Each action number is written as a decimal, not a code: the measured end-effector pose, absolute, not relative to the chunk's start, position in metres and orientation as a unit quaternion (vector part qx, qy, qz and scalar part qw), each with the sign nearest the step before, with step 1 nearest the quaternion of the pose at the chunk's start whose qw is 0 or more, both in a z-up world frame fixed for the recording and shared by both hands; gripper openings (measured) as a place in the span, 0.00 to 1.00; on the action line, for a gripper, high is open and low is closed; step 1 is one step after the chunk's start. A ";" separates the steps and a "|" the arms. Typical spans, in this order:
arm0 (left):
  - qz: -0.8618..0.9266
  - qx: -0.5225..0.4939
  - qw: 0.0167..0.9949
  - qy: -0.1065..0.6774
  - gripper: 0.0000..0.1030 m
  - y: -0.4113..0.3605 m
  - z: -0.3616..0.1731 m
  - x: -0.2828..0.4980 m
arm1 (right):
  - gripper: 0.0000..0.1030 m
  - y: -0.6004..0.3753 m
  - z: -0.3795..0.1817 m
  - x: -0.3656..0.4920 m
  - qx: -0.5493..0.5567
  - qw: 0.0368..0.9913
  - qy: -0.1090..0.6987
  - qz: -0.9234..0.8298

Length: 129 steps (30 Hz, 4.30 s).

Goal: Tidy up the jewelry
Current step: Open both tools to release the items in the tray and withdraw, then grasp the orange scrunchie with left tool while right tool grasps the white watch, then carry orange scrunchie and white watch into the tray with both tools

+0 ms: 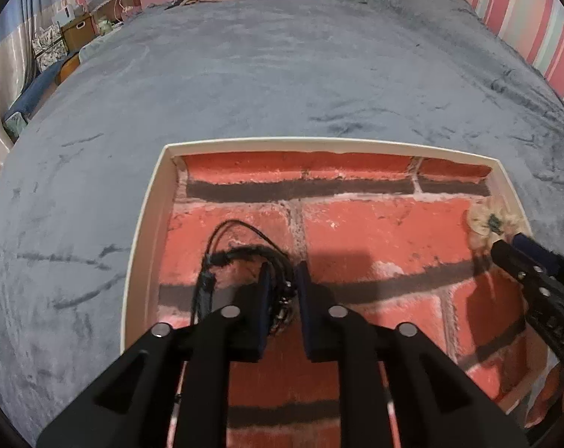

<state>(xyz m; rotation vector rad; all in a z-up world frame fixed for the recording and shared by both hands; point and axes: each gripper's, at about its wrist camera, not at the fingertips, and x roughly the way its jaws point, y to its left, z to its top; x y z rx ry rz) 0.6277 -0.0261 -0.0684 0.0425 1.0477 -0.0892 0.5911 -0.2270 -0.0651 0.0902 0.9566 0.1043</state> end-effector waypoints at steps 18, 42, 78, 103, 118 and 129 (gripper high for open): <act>-0.069 0.008 0.901 0.429 0.79 0.016 -0.007 0.498 | 0.92 -0.258 -0.015 0.473 0.039 0.918 0.394 0.022; -0.068 0.019 0.929 0.364 0.83 0.052 -0.003 0.303 | 0.92 -0.254 -0.011 0.271 0.051 0.947 0.315 -0.020; -0.001 -0.025 0.935 0.353 0.84 0.093 -0.066 0.226 | 0.91 -0.219 -0.074 0.192 0.017 0.940 0.340 -0.010; -0.059 -0.025 0.928 0.367 0.46 0.084 -0.077 0.240 | 0.35 -0.211 -0.102 0.214 0.014 0.907 0.420 0.024; -0.069 -0.024 0.927 0.368 0.29 0.083 -0.081 0.239 | 0.23 -0.211 -0.105 0.217 0.020 0.903 0.427 0.040; -0.069 -0.021 0.926 0.370 0.25 0.082 -0.083 0.239 | 0.13 -0.211 -0.107 0.219 0.038 0.898 0.435 0.062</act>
